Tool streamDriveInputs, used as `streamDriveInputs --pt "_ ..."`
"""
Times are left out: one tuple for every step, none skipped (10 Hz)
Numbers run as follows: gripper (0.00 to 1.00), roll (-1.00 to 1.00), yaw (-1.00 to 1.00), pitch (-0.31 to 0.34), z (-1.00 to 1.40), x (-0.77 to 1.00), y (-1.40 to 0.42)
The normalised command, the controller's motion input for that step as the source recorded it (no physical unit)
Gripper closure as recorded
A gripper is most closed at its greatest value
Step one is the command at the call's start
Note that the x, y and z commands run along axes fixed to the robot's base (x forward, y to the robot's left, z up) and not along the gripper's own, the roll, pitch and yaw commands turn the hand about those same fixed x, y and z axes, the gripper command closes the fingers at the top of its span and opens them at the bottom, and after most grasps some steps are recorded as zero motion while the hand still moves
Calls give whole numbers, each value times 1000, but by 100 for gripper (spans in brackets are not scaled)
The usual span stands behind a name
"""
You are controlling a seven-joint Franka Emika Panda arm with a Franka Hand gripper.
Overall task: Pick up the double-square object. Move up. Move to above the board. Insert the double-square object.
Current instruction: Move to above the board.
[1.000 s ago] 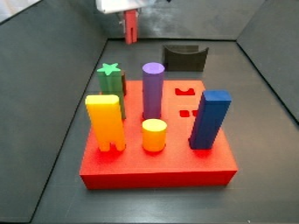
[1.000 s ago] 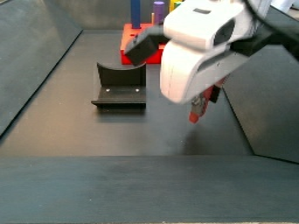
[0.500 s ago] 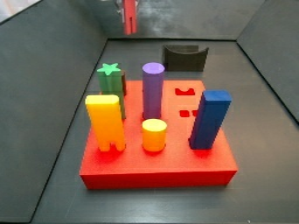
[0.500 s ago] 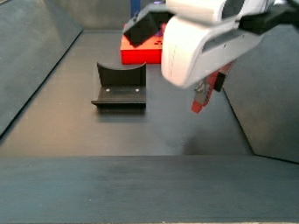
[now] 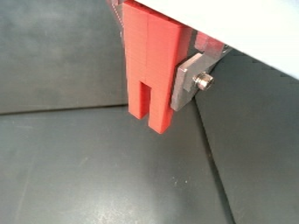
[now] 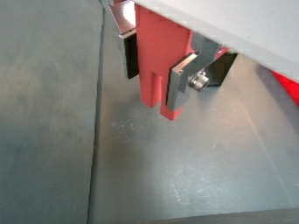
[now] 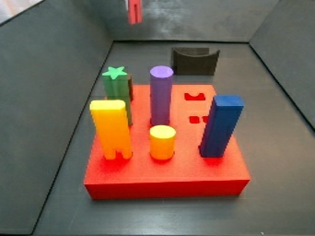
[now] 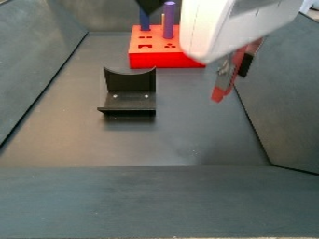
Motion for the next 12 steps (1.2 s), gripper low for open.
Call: streamDriveInputs --pt "100 118 28 73 1000 -85 -16" --pt "100 103 25 65 1000 -82 -14" --pt "100 100 22 64 1000 -81 -12" --pt "100 89 22 65 1000 -76 -11" --pt "100 84 23 74 1000 -71 -8" --pt "100 78 21 77 1000 -64 -7" --pt "100 75 21 83 1000 -61 -5" --pt "100 76 23 87 1000 -53 -2" --pt "100 75 25 85 1000 -48 -5" --pt "100 78 26 84 1000 -41 -6" --pt "100 80 25 85 1000 -35 -8" --pt "100 87 29 89 798 -19 -10"
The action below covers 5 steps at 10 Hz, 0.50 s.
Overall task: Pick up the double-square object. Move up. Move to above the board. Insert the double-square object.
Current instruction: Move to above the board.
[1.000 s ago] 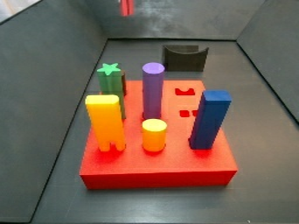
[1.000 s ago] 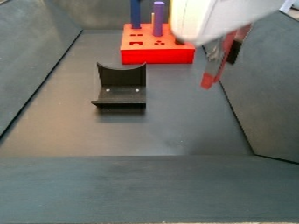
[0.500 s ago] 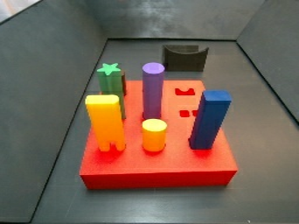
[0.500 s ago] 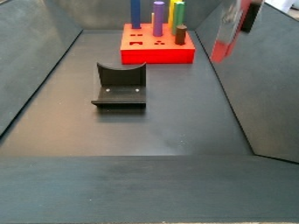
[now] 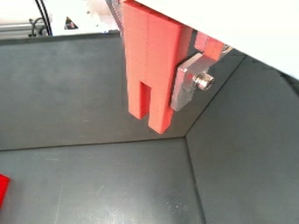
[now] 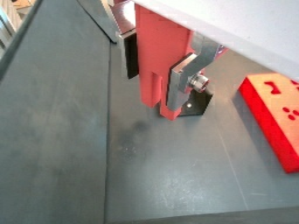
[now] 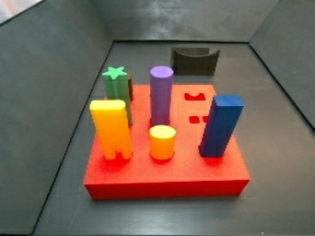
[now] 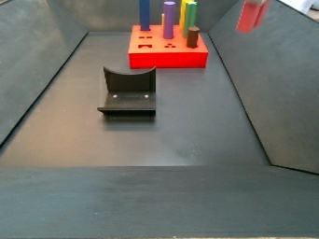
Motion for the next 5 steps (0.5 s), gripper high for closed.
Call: streamDriveInputs --pt "100 86 29 91 645 -11 -13" --pt "100 80 28 91 491 -9 -12" --pt "100 76 26 89 387 -7 -9" --pt "100 73 27 88 180 -3 -6" --pt "100 63 -1000 70 29 216 -1000"
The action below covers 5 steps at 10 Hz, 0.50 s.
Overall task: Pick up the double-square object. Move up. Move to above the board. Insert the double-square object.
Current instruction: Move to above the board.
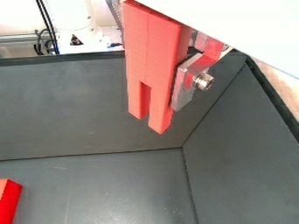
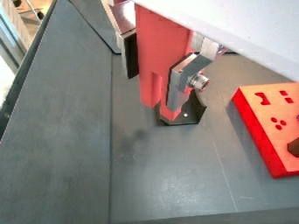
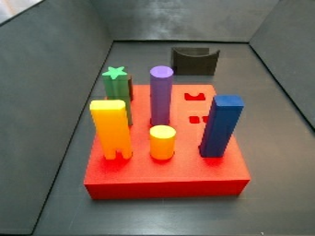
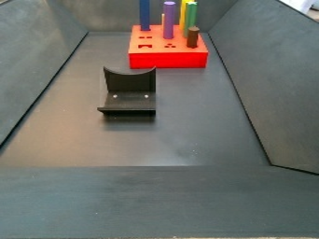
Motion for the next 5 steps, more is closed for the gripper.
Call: streamDriveInputs --pt "100 63 -1000 68 27 216 -1000" --pt "100 52 -1000 61 27 212 -1000" --pt "100 40 -1000 57 28 211 -1000" --pt "100 29 -1000 60 29 211 -1000" --pt "100 16 -1000 72 29 214 -1000"
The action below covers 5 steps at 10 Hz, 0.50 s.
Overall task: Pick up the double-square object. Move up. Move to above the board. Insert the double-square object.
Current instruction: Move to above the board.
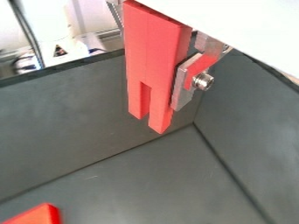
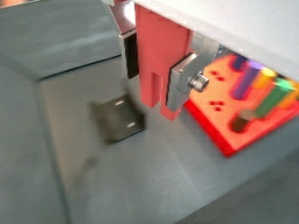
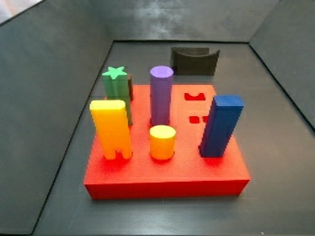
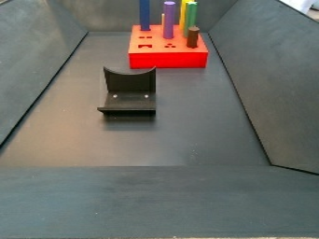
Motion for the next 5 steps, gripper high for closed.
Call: streamDriveInputs --pt "100 1 -1000 89 29 218 -1000" --pt "100 -24 -1000 114 31 226 -1000" --pt "100 -50 -817 133 30 235 -1000" --pt "100 -55 -556 139 31 243 -1000" --pt "100 -50 -346 146 32 252 -1000"
